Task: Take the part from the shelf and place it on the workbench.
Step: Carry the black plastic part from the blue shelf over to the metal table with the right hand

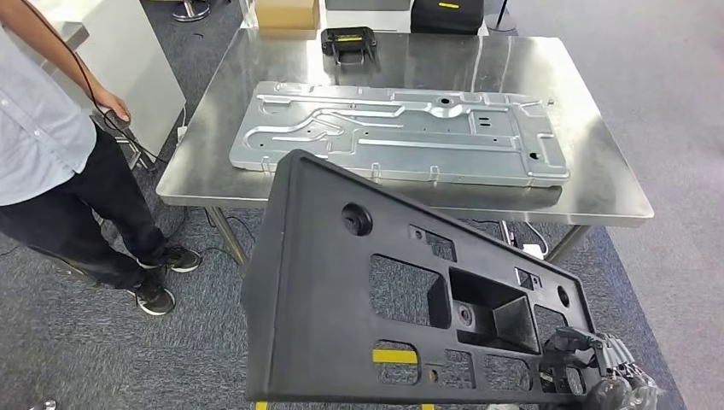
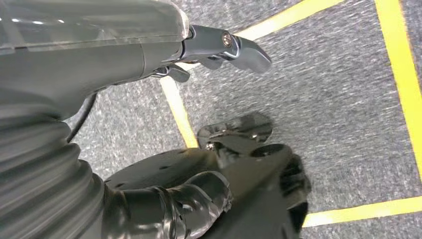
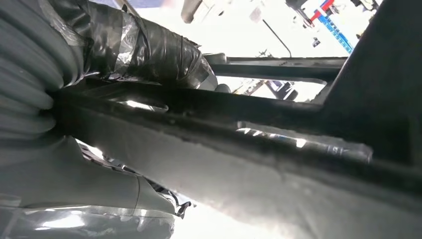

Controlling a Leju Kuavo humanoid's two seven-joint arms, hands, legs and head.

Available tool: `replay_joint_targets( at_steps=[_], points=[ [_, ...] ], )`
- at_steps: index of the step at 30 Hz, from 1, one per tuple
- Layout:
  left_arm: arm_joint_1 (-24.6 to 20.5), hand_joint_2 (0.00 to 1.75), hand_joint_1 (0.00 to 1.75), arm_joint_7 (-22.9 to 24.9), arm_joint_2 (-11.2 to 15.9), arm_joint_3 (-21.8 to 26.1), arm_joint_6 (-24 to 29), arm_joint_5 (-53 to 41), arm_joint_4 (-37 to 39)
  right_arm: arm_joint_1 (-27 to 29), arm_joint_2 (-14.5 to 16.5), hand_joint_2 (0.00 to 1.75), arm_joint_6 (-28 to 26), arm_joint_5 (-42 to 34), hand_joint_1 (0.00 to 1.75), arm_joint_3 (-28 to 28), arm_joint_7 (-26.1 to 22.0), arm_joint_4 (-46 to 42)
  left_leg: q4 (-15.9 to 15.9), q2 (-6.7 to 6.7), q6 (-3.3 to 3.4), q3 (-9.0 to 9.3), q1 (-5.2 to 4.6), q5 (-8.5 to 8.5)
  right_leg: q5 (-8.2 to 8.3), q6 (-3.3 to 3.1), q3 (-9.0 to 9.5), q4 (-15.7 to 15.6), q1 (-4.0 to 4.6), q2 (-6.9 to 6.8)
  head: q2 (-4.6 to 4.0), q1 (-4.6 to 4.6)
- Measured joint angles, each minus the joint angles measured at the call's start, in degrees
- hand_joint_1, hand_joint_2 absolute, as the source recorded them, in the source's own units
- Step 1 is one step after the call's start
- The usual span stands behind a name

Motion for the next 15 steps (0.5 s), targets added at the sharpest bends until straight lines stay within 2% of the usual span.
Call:
replay_joint_targets(
  at_steps=[1, 2, 3, 4, 5, 6, 7, 8, 11, 12, 13, 15],
  points=[
    [-0.1, 1.75, 0.00, 0.0, 0.0, 0.0, 0.0, -0.1, 0.0, -0.2, -0.2, 1.75, 0.0, 0.1, 1.75, 0.0, 0.2, 0.0, 0.0, -0.06, -0.02, 0.24, 0.02, -0.34, -1.14, 0.25, -2.39, 2.7, -0.18, 0.00, 0.00, -0.02],
    [-0.1, 1.75, 0.00, 0.0, 0.0, 0.0, 0.0, -0.2, 0.0, -0.2, -0.5, 1.75, 0.0, 0.3, 1.75, 0.0, 0.4, 0.0, 0.0, -0.11, -0.15, 0.64, 0.07, -0.77, -1.40, 0.47, -4.15, 4.0, -0.35, -0.02, 0.00, -0.02],
    [-0.1, 1.75, 0.00, 0.0, 0.0, 0.0, 0.0, -0.2, 0.0, -0.4, -0.7, 1.75, 0.0, 0.5, 1.75, 0.0, 0.6, 0.0, 0.0, -0.16, -0.34, 1.24, 0.15, -1.27, -0.46, 0.69, -5.04, 3.5, -0.50, -0.03, 0.00, -0.02],
    [0.0, 1.75, 0.00, 0.0, 0.0, 0.0, 0.0, -0.3, 0.0, -0.5, -0.9, 1.75, 0.0, 0.7, 1.75, 0.0, 0.8, 0.0, 0.0, -0.18, -0.55, 2.01, 0.26, -1.84, 1.80, 0.84, -5.03, 1.1, -0.65, -0.06, 0.00, -0.02],
    [0.1, 1.75, 0.00, 0.0, 0.0, 0.0, 0.0, -0.3, 0.0, -0.7, -1.1, 1.75, 0.0, 0.8, 1.75, 0.0, 0.9, 0.0, 0.0, -0.16, -0.80, 2.67, 0.37, -2.44, 4.92, 0.91, -4.55, -2.2, -0.76, -0.13, 0.00, 0.01],
    [0.1, 1.75, 0.00, 0.1, 0.0, 0.0, 0.0, -0.3, 0.0, -0.9, -1.3, 1.75, 0.0, 0.9, 1.75, 0.0, 1.1, 0.0, 0.0, -0.17, -1.09, 3.27, 0.43, -2.97, 6.99, 0.83, -4.23, -5.0, -0.71, -0.26, 0.00, 0.02],
    [0.0, 1.75, 0.00, 0.1, 0.0, 0.0, 0.0, -0.4, 0.0, -1.0, -1.5, 1.75, 0.0, 0.9, 1.75, 0.0, 1.2, 0.1, -0.1, -0.18, -1.47, 3.54, 0.45, -3.42, 8.48, 0.50, -3.93, -6.9, -0.54, -0.39, 0.00, 0.04],
    [0.0, 1.75, 0.00, 0.1, -0.1, 0.0, 0.0, -0.4, 0.0, -1.2, -1.6, 1.75, 0.0, 0.9, 1.75, 0.0, 1.3, 0.1, -0.1, -0.18, -1.89, 3.85, 0.43, -3.69, 9.05, -0.01, -3.91, -7.7, -0.34, -0.46, 0.00, 0.07],
    [-0.3, 1.75, 0.00, 0.1, -0.1, 0.0, 0.0, -0.5, 0.0, -1.5, -1.9, 1.75, 0.0, 0.9, 1.75, 0.0, 1.5, 0.0, 0.8, -0.14, -2.91, 4.51, 0.41, -3.84, 8.79, -1.63, -2.66, -8.6, -0.34, -0.30, 0.00, 0.07],
    [-0.3, 1.75, 0.00, 0.1, -0.1, 0.0, 0.0, -0.5, 0.0, -1.6, -1.9, 1.75, 0.0, 0.9, 1.75, 0.0, 1.6, 0.0, 2.5, -0.10, -3.12, 3.78, 0.45, -3.96, 8.61, -2.04, -1.90, -9.0, -0.45, -0.30, 0.00, 0.01],
    [-0.4, 1.75, 0.00, 0.1, 0.0, 0.0, 0.0, -0.5, 0.0, -1.7, -1.9, 1.75, 0.0, 0.9, 1.75, 0.1, 1.6, 0.0, 5.2, -0.07, -3.32, 2.24, 0.52, -4.50, 8.37, -2.40, -1.20, -9.3, -0.50, -0.33, 0.00, -0.02],
    [-0.5, 1.75, 0.00, 0.1, 0.0, 0.0, 0.0, -0.6, 0.0, -2.0, -2.0, 1.75, 0.0, 0.9, 1.75, 0.1, 1.7, 0.0, 11.7, -0.04, -3.65, -2.39, 0.55, -6.76, 7.66, -2.80, -0.20, -9.7, -0.42, -0.38, 0.00, -0.09]
  ],
)
